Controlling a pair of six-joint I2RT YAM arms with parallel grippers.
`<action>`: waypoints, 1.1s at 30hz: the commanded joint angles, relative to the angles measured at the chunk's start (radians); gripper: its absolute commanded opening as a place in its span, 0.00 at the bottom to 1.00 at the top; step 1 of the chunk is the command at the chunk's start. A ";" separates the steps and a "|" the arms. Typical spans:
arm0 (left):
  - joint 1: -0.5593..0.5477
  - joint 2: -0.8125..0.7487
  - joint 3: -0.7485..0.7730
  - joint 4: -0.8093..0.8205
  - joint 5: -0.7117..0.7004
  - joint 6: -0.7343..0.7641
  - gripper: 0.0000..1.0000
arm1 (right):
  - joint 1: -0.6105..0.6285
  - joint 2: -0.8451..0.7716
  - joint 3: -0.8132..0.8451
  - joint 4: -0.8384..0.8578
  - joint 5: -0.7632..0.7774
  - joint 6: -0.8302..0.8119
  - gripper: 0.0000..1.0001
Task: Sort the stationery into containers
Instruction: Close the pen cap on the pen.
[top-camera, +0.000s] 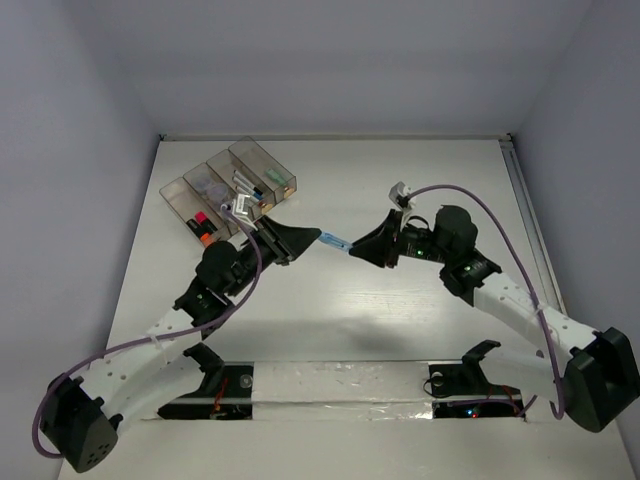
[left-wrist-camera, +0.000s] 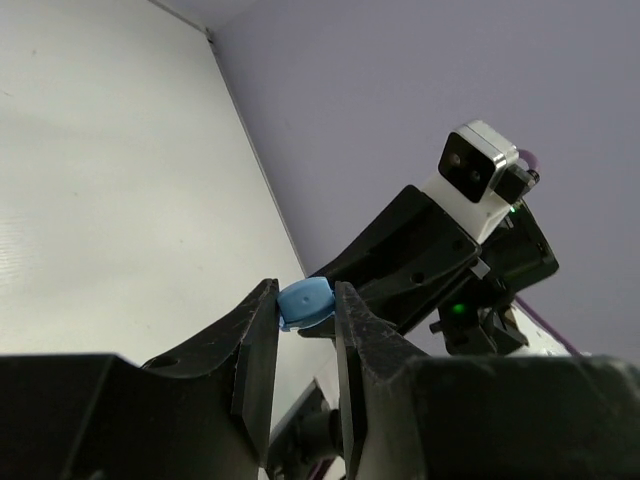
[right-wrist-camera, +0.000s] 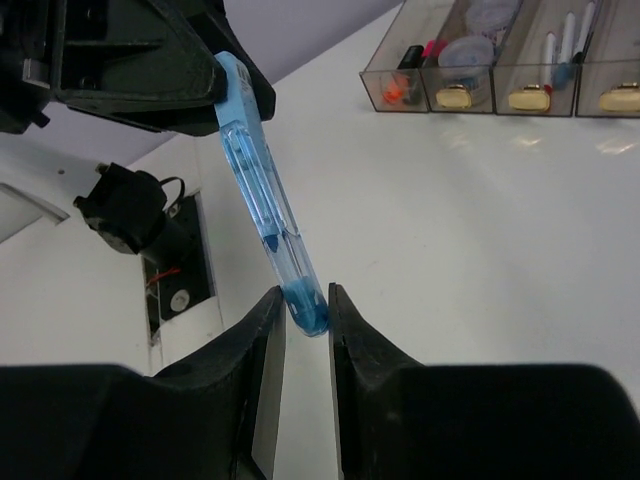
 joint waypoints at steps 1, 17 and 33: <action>0.031 -0.025 0.067 -0.006 0.243 -0.012 0.00 | -0.008 -0.037 0.022 0.054 0.013 -0.047 0.00; 0.047 0.006 0.063 0.040 0.283 -0.033 0.00 | 0.001 -0.014 0.060 0.077 -0.078 -0.044 0.00; -0.001 -0.031 0.110 -0.016 0.151 0.042 0.00 | 0.011 -0.071 0.063 -0.067 -0.033 -0.121 0.00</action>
